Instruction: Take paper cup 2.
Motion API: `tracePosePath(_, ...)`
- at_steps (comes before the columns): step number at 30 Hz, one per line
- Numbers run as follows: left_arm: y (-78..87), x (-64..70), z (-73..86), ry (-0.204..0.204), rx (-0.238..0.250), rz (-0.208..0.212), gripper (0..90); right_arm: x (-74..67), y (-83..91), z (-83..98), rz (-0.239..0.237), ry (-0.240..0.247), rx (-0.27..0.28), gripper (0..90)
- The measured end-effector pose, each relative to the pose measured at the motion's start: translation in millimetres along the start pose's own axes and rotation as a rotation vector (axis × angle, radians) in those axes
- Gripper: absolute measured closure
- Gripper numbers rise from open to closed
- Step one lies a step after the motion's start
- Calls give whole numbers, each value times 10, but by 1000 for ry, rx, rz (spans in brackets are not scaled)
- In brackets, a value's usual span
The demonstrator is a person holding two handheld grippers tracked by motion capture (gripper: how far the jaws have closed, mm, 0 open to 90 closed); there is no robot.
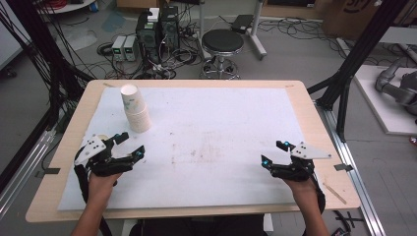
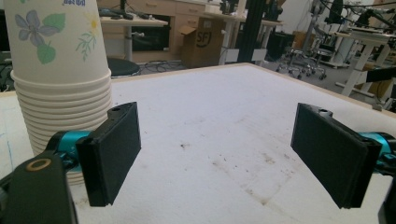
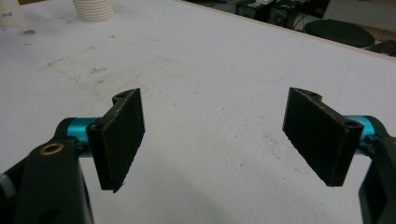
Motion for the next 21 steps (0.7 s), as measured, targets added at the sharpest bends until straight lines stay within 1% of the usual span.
tracePosePath(1,0,4,-6,0,2,0,159,-7,5,1,0,0,-6,214)
tracePosePath(7,-23,28,-59,-4,-3,-8,159,-9,25,-4,-3,-2,4,214)
tracePosePath(13,-86,21,-186,-21,-6,2,159,-19,-5,2,-18,-5,3,214)
tracePosePath(16,-133,-12,-280,-39,-10,-8,159,-24,-21,6,-26,-3,1,214)
tracePosePath(19,-181,-65,-396,-56,-10,-29,159,-29,-24,6,-29,-8,-1,214)
tracePosePath(21,-214,-107,-469,-60,-19,-43,159,-24,-25,9,-30,-5,-2,214)
Point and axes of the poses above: each handheld gripper's, and its own axes: y roughly backward along the jaws, z roughly out of its underside, x roughly to its right, the point moved 7 cm from there along -y, roughly forward along the jaws, and after that the axes turned 14 degrees about x, right-handed, at the moved point
